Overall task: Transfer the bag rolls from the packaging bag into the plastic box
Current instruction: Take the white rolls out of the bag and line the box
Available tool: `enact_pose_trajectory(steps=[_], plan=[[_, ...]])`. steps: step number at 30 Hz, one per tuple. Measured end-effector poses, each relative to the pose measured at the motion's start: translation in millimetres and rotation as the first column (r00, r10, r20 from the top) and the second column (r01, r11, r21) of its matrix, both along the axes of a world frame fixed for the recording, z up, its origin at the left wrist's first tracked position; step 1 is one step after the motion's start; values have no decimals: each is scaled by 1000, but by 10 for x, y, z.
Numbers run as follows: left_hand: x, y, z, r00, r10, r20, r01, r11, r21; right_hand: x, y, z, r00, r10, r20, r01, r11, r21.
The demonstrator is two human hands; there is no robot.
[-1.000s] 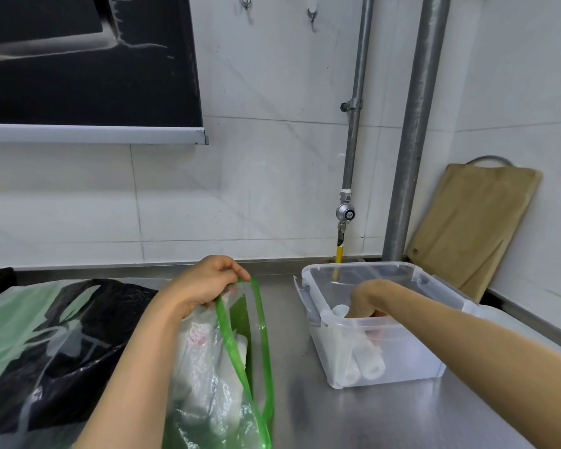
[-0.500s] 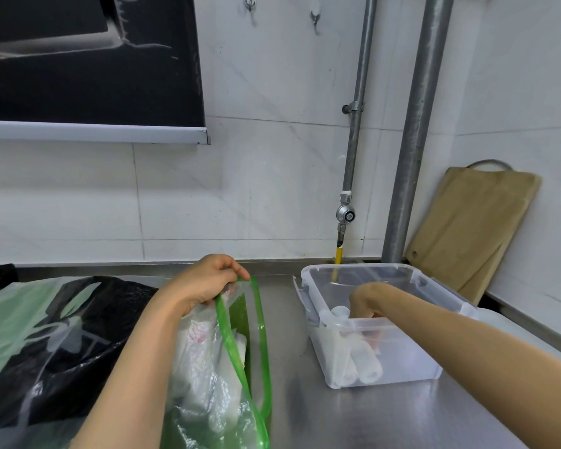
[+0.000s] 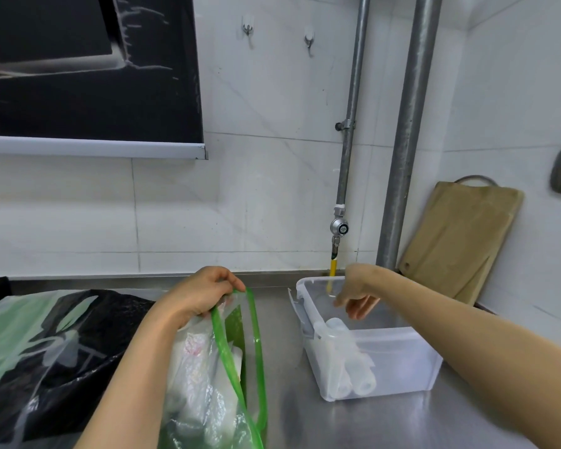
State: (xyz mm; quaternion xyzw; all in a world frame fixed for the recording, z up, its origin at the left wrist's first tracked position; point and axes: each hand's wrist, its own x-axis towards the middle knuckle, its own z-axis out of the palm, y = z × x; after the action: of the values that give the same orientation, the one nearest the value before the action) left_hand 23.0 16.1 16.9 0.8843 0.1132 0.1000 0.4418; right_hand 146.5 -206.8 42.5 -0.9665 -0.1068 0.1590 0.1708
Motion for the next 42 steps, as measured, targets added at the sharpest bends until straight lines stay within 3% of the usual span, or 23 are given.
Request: enact_pose_trajectory(steps=[15, 22, 36, 42], plan=[[-94, 26, 60, 999, 24, 46, -21, 998, -51, -460, 505, 363, 977, 142, 157, -178, 954, 240], [-118, 56, 66, 997, 31, 75, -25, 997, -71, -689, 818, 203, 941, 266, 207, -278, 960, 28], [-117, 53, 84, 995, 1, 101, 10, 994, -106, -924, 1155, -405, 957, 277, -88, -268, 958, 101], [-120, 59, 82, 995, -3, 101, 16, 991, -132, -909, 1262, -643, 947, 273, -168, -278, 961, -4]])
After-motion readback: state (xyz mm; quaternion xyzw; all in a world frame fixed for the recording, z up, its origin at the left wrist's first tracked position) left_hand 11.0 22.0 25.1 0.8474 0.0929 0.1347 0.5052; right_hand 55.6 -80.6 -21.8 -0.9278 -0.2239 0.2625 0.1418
